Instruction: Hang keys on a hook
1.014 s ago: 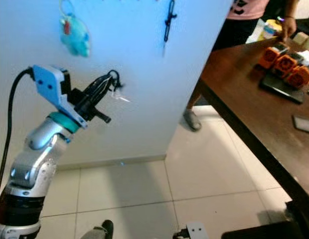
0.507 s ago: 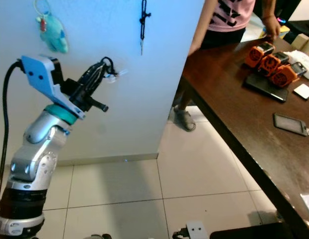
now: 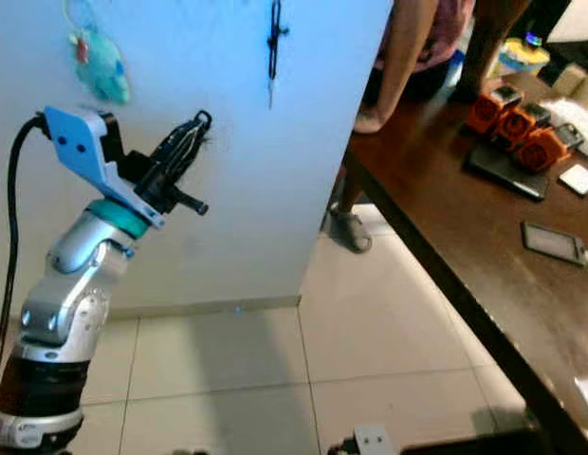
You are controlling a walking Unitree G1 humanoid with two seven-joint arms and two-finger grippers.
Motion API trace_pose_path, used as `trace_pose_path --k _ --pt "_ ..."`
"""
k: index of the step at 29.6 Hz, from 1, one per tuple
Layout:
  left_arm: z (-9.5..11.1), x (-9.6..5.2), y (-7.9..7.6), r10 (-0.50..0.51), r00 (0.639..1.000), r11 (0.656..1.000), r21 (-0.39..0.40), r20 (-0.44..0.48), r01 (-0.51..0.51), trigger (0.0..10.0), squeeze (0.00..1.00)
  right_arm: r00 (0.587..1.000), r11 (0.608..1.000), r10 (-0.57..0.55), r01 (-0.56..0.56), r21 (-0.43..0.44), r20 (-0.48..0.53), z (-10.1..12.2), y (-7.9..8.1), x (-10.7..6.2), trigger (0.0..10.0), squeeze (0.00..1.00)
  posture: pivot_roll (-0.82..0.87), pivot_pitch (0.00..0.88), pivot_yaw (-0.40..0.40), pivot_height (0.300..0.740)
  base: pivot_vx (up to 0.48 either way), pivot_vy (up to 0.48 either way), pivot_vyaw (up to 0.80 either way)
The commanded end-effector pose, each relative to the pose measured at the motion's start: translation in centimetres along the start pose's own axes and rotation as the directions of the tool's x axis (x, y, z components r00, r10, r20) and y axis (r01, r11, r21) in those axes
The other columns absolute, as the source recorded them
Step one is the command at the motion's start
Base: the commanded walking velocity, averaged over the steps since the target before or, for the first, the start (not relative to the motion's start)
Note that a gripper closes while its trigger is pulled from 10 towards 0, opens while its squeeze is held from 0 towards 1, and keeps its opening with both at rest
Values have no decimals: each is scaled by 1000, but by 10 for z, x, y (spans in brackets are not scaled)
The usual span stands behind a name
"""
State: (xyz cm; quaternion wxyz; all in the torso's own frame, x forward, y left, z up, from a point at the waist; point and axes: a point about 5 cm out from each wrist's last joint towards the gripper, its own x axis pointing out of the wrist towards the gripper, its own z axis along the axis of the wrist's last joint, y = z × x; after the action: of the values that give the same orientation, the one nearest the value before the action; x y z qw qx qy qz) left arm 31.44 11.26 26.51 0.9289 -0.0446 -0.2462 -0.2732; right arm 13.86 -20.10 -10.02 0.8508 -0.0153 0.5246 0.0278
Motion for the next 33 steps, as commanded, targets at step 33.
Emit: trace_pose_path --k 33 --pt "30 -33 -24 -362 916 902 -184 173 391 10000 0 999 999 42 -42 9 -31 -12 10 0 10000 0 55 62 40 740 291 0 0"
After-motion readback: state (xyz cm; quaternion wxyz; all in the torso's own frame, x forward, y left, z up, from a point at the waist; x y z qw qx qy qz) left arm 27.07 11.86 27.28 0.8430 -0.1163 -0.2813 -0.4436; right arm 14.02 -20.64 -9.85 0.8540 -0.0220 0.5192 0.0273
